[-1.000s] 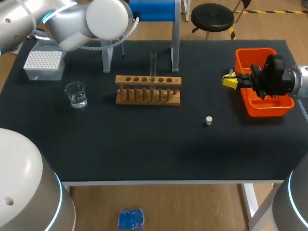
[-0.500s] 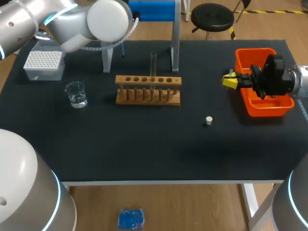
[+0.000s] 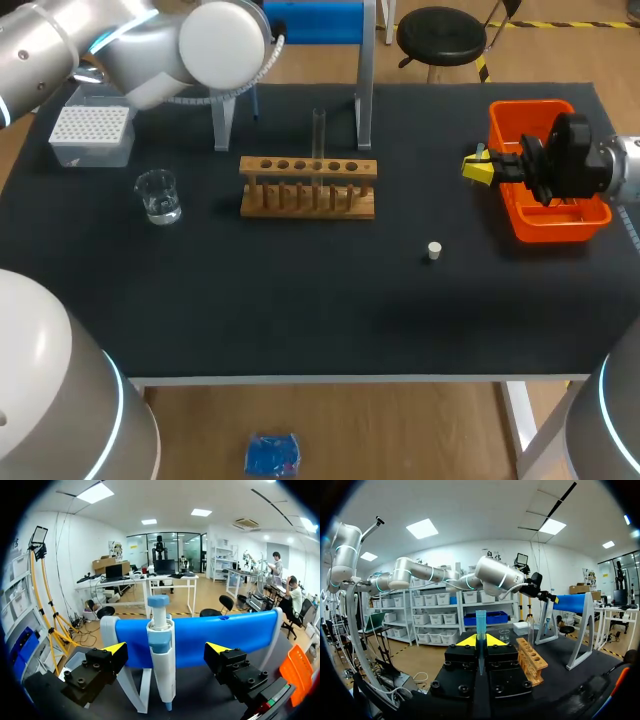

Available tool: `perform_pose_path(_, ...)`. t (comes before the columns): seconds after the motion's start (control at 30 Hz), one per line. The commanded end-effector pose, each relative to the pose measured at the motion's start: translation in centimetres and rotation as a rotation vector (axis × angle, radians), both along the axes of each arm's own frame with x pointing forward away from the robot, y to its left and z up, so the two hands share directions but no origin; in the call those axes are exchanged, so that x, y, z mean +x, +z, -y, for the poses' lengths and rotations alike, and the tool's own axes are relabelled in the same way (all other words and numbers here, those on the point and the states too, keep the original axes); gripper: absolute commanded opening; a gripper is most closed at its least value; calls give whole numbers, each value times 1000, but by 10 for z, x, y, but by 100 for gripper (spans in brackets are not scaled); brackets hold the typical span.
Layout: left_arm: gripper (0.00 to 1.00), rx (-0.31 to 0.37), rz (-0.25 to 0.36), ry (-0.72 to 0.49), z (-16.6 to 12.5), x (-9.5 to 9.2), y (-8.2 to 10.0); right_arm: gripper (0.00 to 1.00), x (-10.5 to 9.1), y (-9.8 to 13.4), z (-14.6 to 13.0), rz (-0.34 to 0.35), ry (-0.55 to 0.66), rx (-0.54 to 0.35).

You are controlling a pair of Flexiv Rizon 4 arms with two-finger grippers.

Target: Invert the test tube, pick up the pipette, mount the tip to pipette, aspirate from beaker and dispense into the tube, eject the tip, return the pipette, and cap with the stopper.

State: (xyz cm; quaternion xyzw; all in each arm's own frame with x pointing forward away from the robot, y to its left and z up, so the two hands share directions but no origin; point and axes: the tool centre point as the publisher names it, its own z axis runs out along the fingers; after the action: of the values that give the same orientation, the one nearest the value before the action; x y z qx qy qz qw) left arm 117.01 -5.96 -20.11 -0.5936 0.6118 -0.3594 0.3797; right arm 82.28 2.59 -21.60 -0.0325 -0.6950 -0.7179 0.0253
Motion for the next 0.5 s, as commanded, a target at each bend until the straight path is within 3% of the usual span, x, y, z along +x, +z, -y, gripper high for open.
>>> perform_pose_path(0.03,100,-2,-1,-6,-1,5,1,0,0,0,1,0,1,0)
perform_pose_path(0.5,100,-2,3,-6,-3,11,-1,0,0,0,1,0,1,0)
